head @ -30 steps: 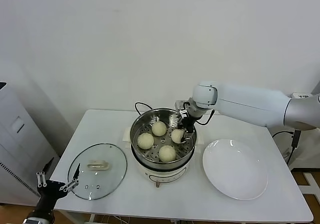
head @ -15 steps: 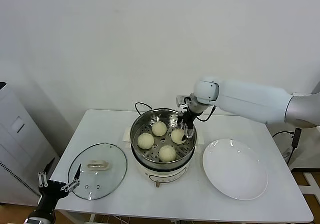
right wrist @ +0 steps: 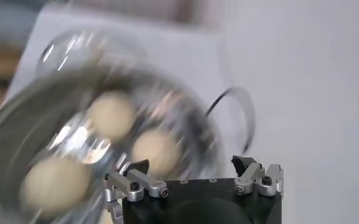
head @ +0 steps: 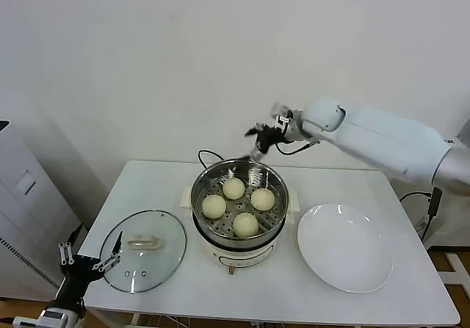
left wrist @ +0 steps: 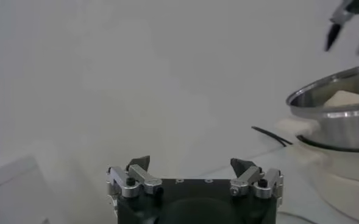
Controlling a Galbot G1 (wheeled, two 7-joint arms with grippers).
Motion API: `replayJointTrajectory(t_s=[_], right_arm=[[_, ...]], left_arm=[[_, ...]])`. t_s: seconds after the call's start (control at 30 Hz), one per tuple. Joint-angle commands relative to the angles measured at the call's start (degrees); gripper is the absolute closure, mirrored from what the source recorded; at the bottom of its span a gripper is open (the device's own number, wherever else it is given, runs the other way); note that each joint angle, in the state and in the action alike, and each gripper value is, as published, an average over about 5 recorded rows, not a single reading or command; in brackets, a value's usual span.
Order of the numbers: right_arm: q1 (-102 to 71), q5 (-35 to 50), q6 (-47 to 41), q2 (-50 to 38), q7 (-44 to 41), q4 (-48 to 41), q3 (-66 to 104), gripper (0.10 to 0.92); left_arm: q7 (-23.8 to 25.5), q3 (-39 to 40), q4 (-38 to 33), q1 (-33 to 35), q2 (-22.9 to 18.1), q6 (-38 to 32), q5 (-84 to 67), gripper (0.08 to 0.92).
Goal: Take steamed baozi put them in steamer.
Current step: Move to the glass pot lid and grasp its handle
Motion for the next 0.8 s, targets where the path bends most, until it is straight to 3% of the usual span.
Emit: replayJointTrajectory(t_s=[0.03,0.33,0.8], right_arm=[[-34.31,4.51,11.27,-8.84,48.23,8.87,38.19,0.203],[-65.48,-1.03,13.86,-8.86,46.50,19.36,66.35,0.203],[-107.02,-18.90,14.79,1.79,32.65,40.17,96.15,0.203]], left_arm=[[-0.68,0.52,-0.71,-0.80,0.48,0.56,0.21,0.177],[-0.67,0.38,-0.96,0.01,-0.04,-0.68,1.92,0.177],[-0.82,-0.79,1.13,3.41,0.44,-12.73,11.93,0.177]])
